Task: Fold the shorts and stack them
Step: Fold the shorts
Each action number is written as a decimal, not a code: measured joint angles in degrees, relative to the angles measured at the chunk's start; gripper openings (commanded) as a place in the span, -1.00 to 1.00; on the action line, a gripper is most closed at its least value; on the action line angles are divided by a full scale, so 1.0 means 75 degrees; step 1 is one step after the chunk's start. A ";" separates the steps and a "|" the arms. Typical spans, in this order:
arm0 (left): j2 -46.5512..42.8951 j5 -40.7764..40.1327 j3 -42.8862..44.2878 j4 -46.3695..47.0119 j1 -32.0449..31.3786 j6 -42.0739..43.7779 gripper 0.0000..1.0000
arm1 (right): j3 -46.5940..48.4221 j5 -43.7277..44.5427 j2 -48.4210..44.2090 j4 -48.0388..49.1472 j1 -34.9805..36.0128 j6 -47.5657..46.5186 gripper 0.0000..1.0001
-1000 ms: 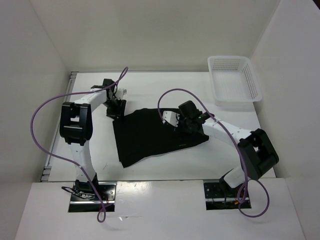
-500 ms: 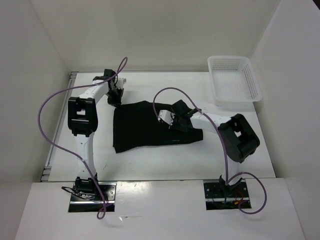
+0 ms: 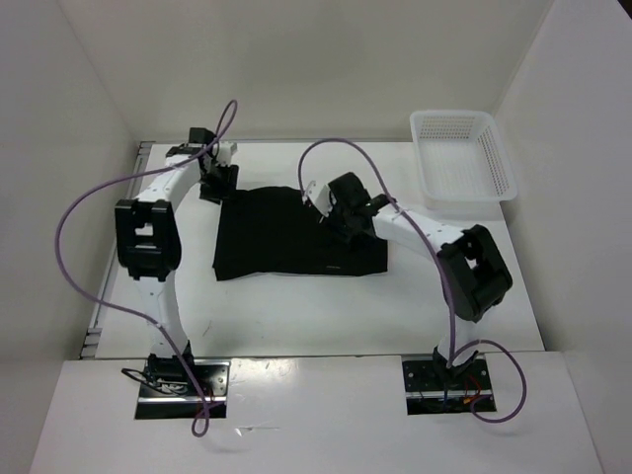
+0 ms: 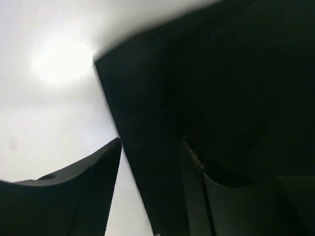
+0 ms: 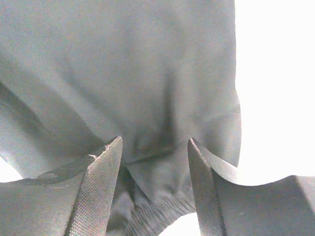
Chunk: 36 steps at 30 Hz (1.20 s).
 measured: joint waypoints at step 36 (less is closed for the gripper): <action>-0.2413 0.1629 -0.5310 -0.1413 0.0629 -0.0003 -0.08 | -0.1705 -0.4042 -0.1445 -0.2279 -0.3136 0.4619 0.32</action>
